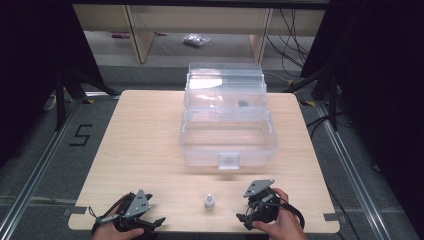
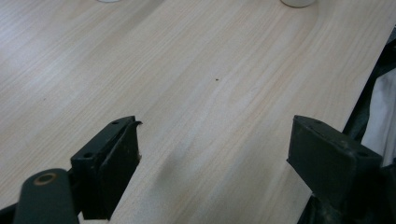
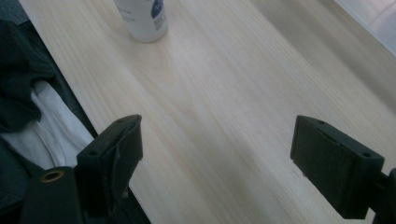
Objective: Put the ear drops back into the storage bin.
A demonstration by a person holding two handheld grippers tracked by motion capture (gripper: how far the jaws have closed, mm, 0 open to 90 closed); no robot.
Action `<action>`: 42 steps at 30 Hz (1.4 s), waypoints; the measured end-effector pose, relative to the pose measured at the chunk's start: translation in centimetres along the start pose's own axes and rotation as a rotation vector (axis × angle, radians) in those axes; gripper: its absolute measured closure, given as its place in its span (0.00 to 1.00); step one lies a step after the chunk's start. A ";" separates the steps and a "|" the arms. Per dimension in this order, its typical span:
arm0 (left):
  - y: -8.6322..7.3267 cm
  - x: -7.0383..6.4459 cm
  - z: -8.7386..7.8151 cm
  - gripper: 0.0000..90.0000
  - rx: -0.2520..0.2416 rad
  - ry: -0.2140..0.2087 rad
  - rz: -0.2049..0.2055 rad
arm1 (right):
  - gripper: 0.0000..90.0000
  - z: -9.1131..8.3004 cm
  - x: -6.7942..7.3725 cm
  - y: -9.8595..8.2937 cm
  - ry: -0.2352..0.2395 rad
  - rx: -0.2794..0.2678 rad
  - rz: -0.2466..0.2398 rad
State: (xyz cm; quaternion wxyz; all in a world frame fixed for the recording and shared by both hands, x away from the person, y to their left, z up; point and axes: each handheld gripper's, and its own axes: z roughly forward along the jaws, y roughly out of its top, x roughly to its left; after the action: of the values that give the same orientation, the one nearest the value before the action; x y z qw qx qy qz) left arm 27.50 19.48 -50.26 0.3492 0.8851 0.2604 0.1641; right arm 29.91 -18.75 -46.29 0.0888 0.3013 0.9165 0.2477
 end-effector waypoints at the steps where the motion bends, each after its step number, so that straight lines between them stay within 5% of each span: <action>1: 0.0 0.0 0.0 0.18 0.000 0.001 0.001 | 0.20 0.0 0.1 0.3 0.006 -0.001 -0.018; 4: 0.0 0.0 0.0 0.18 -0.003 0.001 -0.001 | 0.19 -0.1 0.5 1.0 0.006 0.015 -0.016; 23: 0.0 0.0 0.0 0.18 -0.002 0.001 -0.002 | 0.28 1.6 2.7 6.0 0.053 0.087 -0.201; 42: 0.0 0.1 0.0 0.18 -0.001 -0.003 0.001 | 0.37 3.5 3.5 9.0 0.092 0.176 -0.285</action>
State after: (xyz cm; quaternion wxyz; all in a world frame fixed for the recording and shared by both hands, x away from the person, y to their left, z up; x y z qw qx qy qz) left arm 27.55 19.50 -50.22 0.3497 0.8854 0.2593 0.1631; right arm 32.81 -9.01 -44.78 0.0544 0.1635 0.9712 0.1647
